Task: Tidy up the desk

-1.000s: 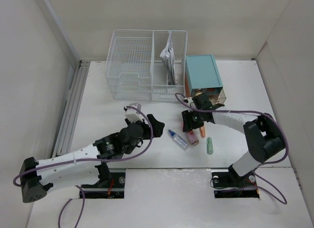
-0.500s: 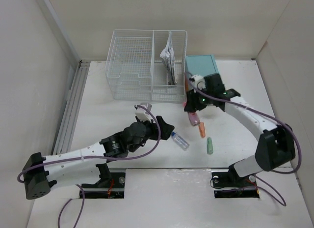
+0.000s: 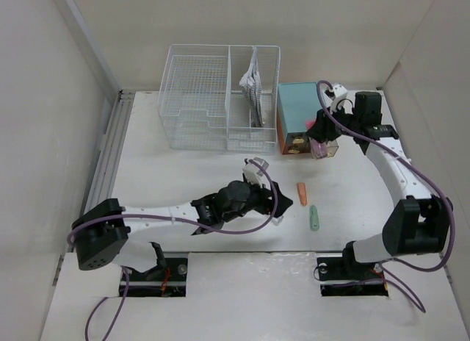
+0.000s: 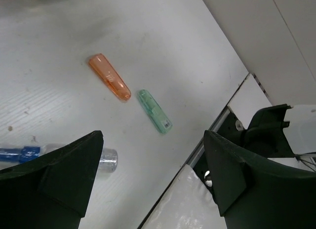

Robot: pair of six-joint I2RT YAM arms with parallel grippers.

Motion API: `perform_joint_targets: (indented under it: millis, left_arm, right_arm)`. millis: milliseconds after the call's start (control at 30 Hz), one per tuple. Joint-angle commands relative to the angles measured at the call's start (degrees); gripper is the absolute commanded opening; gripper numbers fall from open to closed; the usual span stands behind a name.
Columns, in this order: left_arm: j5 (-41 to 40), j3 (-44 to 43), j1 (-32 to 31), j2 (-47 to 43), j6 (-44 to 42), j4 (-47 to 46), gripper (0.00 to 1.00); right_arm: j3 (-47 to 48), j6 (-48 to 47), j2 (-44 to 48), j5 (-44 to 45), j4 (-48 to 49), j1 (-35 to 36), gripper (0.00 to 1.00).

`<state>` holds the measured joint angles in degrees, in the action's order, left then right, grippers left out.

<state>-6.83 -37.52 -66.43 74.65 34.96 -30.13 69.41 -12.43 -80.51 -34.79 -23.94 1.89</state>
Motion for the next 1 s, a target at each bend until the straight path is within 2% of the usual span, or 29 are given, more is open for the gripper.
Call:
perform_joint_targets:
  millis: [0,200,400,567,733,967]
  left_arm:
    - [2.4,-3.9,-1.5,3.0,-1.3,-7.0,0.80]
    - [3.1,-5.8,-2.1,7.2,-1.3,-8.0,0.80]
    - [3.6,-5.2,-2.6,7.7,-1.3,-9.1,0.80]
    - [3.6,-3.5,-2.6,7.2,-0.8,-9.7,0.80]
    - [3.6,-2.5,-2.6,5.9,-0.8,-9.7,0.80]
    - [2.4,-0.8,-2.6,4.1,-0.8,-9.7,0.80]
  right_arm:
    - [3.0,-2.4,-1.4,-5.0,8.7,-0.5,0.00]
    - [6.9,0.8,-3.3,-6.1,11.9,-2.3,0.00]
    - [10.3,4.8,-4.0,-12.8,11.9,-5.0,0.00]
    - [9.5,6.1,-5.1,-6.9,15.0,-5.0,0.00]
    - [9.6,5.5,-9.1,-5.0,16.1,-5.5,0.00]
    - [6.1,2.8,-8.6,-3.0,14.4,-5.5,0.00]
